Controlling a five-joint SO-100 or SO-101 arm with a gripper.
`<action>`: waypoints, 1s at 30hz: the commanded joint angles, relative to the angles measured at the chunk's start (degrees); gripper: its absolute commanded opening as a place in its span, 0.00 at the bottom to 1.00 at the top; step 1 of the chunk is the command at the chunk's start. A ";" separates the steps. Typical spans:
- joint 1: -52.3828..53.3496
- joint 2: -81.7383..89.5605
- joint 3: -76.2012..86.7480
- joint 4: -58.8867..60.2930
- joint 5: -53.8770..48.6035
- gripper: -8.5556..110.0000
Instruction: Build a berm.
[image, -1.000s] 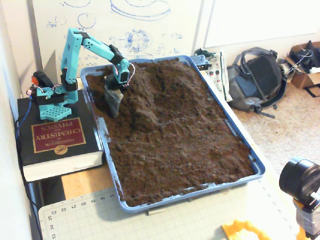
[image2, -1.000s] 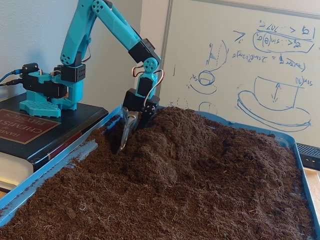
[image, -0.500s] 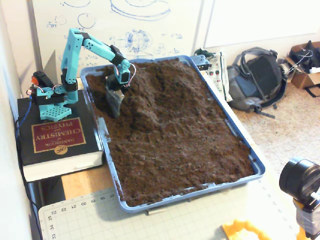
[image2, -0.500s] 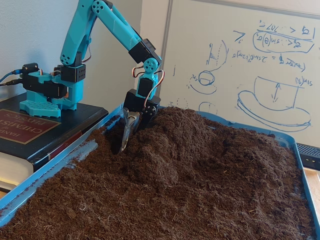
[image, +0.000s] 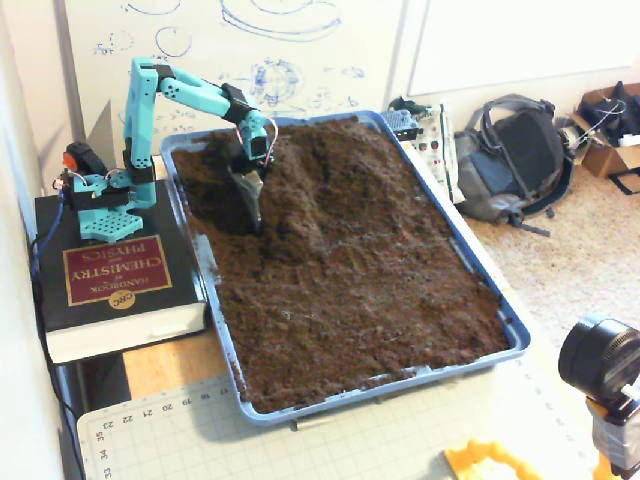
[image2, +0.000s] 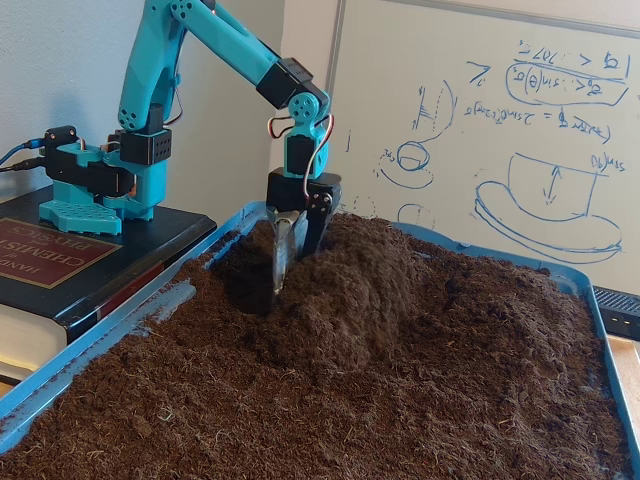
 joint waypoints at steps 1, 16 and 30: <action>0.97 7.56 -6.06 -2.11 0.26 0.07; -3.69 13.27 -0.97 9.58 0.18 0.07; -3.87 34.37 0.26 32.43 -1.85 0.07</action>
